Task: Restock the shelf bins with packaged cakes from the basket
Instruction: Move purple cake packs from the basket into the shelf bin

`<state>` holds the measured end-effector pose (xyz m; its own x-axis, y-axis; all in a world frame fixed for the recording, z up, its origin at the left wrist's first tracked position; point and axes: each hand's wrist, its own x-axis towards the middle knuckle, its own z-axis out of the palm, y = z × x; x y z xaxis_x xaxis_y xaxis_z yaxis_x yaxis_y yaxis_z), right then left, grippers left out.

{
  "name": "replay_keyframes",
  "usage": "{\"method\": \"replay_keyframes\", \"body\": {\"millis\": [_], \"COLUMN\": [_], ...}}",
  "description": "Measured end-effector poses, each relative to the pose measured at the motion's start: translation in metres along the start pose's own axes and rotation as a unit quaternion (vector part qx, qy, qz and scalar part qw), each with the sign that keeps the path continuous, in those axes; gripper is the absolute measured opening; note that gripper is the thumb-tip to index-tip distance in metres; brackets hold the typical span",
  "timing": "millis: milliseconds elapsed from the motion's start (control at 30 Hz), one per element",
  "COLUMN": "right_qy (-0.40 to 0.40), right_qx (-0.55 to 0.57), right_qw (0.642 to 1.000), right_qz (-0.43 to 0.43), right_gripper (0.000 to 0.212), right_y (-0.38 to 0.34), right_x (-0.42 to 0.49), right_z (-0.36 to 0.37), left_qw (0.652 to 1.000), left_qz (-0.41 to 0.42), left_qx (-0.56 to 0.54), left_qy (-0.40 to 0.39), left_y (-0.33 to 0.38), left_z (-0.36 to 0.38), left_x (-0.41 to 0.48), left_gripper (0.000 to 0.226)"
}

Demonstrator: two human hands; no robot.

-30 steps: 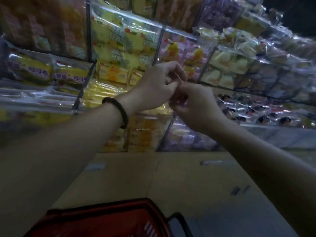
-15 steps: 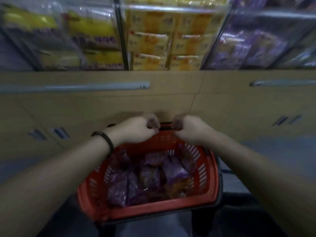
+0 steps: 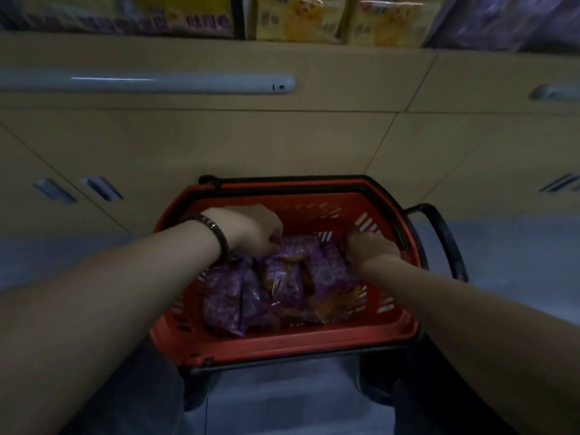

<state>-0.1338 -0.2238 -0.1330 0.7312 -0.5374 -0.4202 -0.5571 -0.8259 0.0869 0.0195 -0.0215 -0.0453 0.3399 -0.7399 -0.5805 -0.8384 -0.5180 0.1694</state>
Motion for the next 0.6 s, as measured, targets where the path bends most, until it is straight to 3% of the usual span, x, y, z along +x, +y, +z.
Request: {"method": "replay_keyframes", "body": {"millis": [200,333,467,533,600], "right_qy": [0.0,0.004,0.004,-0.005,-0.003], "right_qx": [-0.002,0.011,0.033,0.11,0.21], "right_qw": [1.0,1.0,0.991,0.973,0.946], "right_qz": [0.026,0.0,-0.128,-0.201,-0.248], "right_gripper": [0.052,0.013,0.037,0.038,0.034], "right_y": [-0.002,0.0,0.003,0.001,-0.001], "right_x": [-0.007,-0.009,-0.013,-0.018,-0.018], "right_z": [-0.016,-0.06,-0.085,-0.091,-0.088], "left_qw": [1.0,0.996,0.981,0.97,0.96], "left_qz": [0.018,0.0,-0.011,-0.011,0.002], "left_qx": [-0.014,-0.066,-0.165,-0.219,-0.259], "left_qy": [0.016,0.056,0.101,0.109,0.106], "left_y": [0.001,-0.01,-0.01,-0.006,-0.002], "left_z": [0.0,-0.001,-0.003,-0.004,-0.006], "left_x": [0.001,0.004,0.006,0.005,0.002], "left_gripper": [0.033,0.048,0.087,0.105,0.098]}}
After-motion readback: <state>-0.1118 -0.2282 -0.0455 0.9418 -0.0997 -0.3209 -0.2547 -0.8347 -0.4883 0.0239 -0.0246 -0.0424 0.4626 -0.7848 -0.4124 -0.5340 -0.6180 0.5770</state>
